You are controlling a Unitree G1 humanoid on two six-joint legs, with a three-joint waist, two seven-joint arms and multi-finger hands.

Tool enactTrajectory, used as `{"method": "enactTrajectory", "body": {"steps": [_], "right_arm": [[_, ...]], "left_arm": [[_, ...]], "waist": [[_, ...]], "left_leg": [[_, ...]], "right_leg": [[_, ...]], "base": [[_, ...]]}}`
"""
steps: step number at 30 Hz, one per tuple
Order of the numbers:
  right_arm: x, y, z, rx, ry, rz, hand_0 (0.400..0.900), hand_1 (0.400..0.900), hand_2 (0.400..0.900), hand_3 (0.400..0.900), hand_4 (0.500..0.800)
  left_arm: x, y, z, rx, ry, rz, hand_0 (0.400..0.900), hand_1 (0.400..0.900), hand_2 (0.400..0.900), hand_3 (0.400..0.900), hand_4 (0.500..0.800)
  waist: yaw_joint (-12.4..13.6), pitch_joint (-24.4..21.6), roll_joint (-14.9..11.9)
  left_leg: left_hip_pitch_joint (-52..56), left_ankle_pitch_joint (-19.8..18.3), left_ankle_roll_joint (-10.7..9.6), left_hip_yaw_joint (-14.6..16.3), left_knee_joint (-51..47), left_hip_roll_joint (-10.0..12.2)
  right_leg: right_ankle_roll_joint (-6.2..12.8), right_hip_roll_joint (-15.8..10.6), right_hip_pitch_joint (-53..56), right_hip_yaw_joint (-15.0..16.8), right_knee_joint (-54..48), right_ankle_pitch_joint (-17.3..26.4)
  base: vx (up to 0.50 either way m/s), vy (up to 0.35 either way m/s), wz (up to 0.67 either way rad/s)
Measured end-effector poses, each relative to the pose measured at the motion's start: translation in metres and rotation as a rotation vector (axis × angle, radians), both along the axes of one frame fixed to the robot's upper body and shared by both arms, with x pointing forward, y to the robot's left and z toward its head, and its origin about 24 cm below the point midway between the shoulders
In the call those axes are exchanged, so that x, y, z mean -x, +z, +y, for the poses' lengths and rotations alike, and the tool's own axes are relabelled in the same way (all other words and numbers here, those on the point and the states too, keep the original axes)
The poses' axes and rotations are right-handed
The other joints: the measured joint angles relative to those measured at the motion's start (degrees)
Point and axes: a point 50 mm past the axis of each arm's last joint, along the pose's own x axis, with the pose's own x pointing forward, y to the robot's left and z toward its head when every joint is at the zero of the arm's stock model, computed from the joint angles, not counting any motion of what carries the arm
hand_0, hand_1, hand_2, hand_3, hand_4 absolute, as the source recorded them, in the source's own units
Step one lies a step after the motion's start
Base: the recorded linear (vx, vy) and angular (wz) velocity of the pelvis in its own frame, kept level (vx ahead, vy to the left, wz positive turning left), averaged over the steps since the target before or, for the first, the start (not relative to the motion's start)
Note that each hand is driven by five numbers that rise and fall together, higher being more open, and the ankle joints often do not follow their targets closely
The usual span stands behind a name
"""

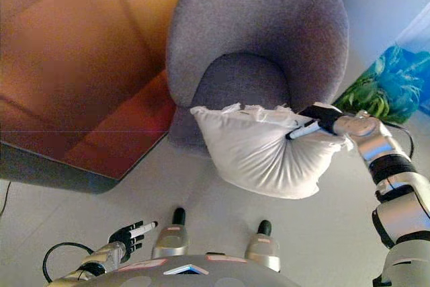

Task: Pick up the pillow and put it on the sofa.

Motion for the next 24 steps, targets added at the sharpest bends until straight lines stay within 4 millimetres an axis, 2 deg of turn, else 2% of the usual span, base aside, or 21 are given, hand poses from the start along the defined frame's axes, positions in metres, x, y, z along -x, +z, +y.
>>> {"method": "enactTrajectory", "body": {"steps": [4,10,13,16,17,18,24], "right_arm": [[-0.008,0.020,-0.014,-0.003,-0.046,0.004,0.400,0.400,0.400,0.400,0.500],[-0.017,0.057,-0.035,-0.024,-0.177,-0.074,0.400,0.400,0.400,0.400,0.500],[-0.018,0.063,-0.038,-0.027,-0.209,-0.078,0.400,0.400,0.400,0.400,0.500],[-0.017,0.066,-0.043,-0.031,-0.250,-0.071,0.400,0.400,0.400,0.400,0.500],[-0.018,0.068,-0.044,-0.032,-0.263,-0.074,0.761,0.761,0.761,0.761,0.716],[-0.018,0.071,-0.046,-0.026,-0.280,-0.080,0.900,0.900,0.900,0.900,0.800],[-0.022,0.100,-0.059,0.126,-0.420,-0.180,0.900,0.900,0.900,0.900,0.800]], "left_arm": [[0.017,-0.001,0.005,-0.009,0.009,0.028,0.900,0.900,0.900,0.900,0.800],[0.041,-0.003,0.011,-0.006,0.037,0.093,0.900,0.900,0.900,0.900,0.800],[0.053,-0.003,0.013,-0.011,0.059,0.102,0.900,0.900,0.900,0.900,0.800],[0.054,-0.003,0.013,-0.011,0.063,0.100,0.900,0.900,0.900,0.900,0.800],[0.053,-0.003,0.013,-0.009,0.060,0.092,0.900,0.900,0.900,0.900,0.800],[0.053,-0.003,0.013,-0.007,0.058,0.085,0.900,0.900,0.900,0.900,0.800],[0.054,-0.003,0.012,-0.005,0.059,0.086,0.900,0.900,0.900,0.900,0.800]], "waist": [[2.71,0.37,1.10],[4.69,1.20,3.02],[5.19,1.27,3.23],[5.86,1.28,3.45],[5.90,1.38,3.63],[6.04,1.32,3.90],[5.80,0.55,5.38]], "left_leg": [[-0.36,0.21,-0.22,-1.06,-0.25,0.04],[-1.81,1.89,-0.29,-3.56,-1.92,-0.19],[-1.79,2.36,-0.35,-3.79,-2.32,-0.29],[-1.76,2.54,-0.41,-4.68,-2.37,-0.42],[-1.75,2.61,-0.41,-4.96,-2.37,-0.43],[-1.77,2.69,-0.38,-5.12,-2.47,-0.42],[-1.73,3.67,-0.16,-5.51,-3.98,-0.16]], "right_leg": [[0.01,0.04,0.59,-1.19,-0.18,-0.03],[0.13,-0.18,0.52,-3.28,-0.12,-0.35],[0.20,-0.27,1.19,-3.91,-0.14,-0.71],[0.23,-0.25,1.83,-4.31,-0.14,-0.96],[0.27,-0.24,2.02,-4.40,-0.08,-1.05],[0.28,-0.23,2.05,-4.45,-0.01,-1.09],[0.35,-0.28,1.94,-4.49,0.10,-1.15]], "base": [[0.09,-0.042,0.30],[0.08,-0.022,0.27],[0.12,-0.010,0.17],[0.08,-0.013,0.13],[0.03,-0.004,0.07],[0.01,-0.010,0.07],[-0.01,-0.013,-0.06]]}}
